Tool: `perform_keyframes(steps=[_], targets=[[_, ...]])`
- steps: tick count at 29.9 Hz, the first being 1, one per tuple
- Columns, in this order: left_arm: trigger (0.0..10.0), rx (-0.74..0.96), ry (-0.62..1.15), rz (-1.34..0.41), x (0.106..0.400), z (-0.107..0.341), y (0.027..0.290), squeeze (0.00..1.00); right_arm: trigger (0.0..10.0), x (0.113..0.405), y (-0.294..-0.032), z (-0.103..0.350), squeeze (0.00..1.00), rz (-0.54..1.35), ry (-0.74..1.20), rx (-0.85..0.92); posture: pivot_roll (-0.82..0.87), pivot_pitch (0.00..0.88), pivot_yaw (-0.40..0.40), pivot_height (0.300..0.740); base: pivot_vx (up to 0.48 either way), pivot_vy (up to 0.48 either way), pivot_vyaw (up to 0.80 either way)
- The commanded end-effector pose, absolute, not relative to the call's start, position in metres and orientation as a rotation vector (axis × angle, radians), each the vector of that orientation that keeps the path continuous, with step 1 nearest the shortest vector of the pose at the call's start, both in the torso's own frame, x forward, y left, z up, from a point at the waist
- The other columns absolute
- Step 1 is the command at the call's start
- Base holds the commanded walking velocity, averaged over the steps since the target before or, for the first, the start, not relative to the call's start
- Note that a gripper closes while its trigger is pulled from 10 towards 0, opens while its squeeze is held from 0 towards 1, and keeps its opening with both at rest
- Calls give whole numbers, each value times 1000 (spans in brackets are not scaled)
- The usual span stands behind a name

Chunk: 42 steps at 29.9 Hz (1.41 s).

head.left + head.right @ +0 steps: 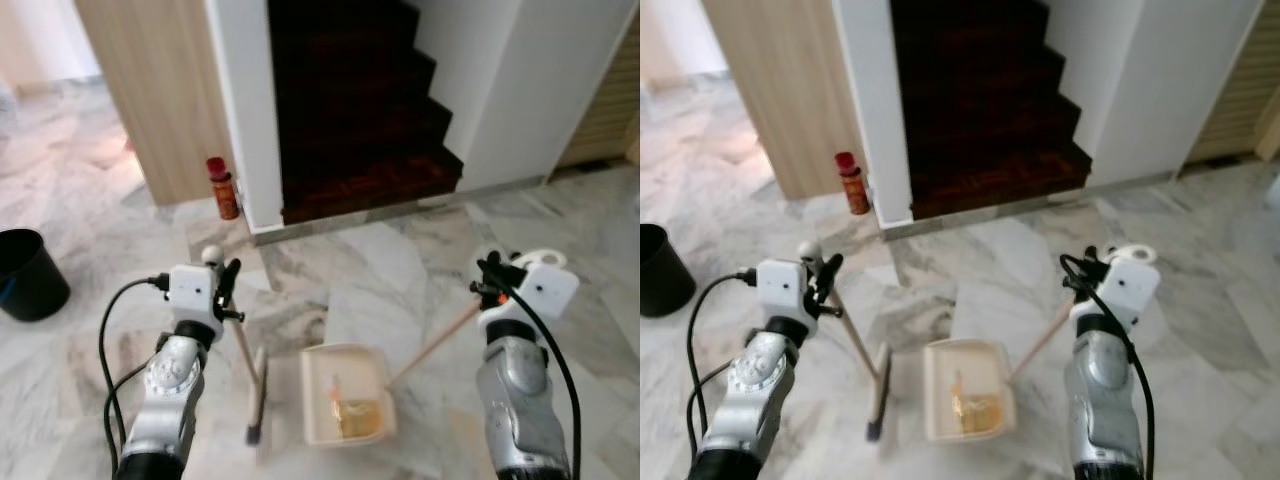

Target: Sweep floor

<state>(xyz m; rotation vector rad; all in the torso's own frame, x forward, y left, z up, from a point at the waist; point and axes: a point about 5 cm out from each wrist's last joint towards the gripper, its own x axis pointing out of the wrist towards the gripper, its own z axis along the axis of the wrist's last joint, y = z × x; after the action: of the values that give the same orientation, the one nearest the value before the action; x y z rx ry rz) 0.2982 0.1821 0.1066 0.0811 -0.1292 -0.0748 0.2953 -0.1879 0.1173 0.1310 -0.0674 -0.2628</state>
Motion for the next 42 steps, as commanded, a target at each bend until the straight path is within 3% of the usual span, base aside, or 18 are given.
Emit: perform_keyframes(steps=[1,42], targets=[[10000,98,-203,-77,303,124,180,0,10000,300,-185,133,0,-246,-136,172,-92,0,10,740,0,480,0],[10000,101,-199,-78,298,127,182,0,10000,301,-184,134,0,-241,-133,202,-89,0,15,740,0,480,0]])
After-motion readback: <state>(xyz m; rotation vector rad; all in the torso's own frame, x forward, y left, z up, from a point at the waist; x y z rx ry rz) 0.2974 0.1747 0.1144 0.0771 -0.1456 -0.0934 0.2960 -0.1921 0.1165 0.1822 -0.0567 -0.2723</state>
